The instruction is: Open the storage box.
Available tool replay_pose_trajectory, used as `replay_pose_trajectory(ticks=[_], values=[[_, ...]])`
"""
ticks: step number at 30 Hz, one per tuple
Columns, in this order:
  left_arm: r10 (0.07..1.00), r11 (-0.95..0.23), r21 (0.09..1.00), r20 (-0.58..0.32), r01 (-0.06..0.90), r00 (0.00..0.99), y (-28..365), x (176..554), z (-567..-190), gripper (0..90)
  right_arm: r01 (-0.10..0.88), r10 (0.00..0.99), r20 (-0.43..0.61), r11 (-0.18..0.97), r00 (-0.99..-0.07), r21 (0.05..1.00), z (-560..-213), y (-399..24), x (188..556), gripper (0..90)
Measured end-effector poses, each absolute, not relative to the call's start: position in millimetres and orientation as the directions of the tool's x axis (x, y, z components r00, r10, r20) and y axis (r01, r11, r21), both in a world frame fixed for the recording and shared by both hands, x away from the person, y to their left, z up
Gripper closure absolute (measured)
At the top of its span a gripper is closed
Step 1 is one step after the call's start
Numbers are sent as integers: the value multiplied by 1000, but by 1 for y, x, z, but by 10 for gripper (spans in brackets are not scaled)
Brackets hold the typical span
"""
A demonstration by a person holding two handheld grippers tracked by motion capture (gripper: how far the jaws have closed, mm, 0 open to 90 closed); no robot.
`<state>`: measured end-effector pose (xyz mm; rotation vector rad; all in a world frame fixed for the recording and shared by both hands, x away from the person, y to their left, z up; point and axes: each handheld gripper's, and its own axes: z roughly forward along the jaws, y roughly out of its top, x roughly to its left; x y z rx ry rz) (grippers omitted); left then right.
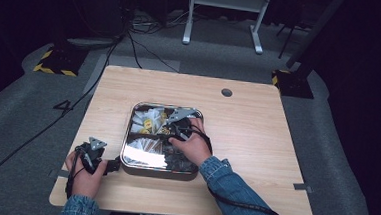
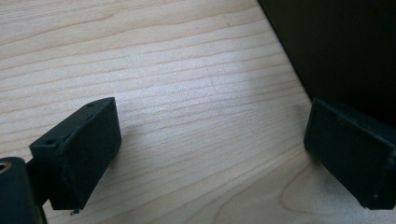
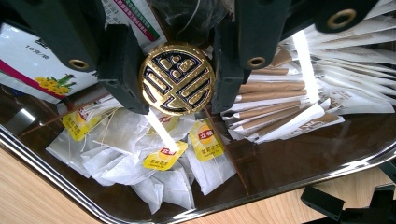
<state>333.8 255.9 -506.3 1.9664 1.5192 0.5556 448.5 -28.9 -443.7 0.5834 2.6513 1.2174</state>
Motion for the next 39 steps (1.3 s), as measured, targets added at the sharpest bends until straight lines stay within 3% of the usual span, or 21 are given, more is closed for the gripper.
replay_pose_trajectory(ticks=[19,39], values=[[964,-182,670,-22,719,265,256,334,-506,40,276,416,2,598,-909,753,-438,-29,449,589],[964,-183,670,-22,720,266,256,335,-506,40,235,423,-22,546,-906,804,-391,-53,447,589]])
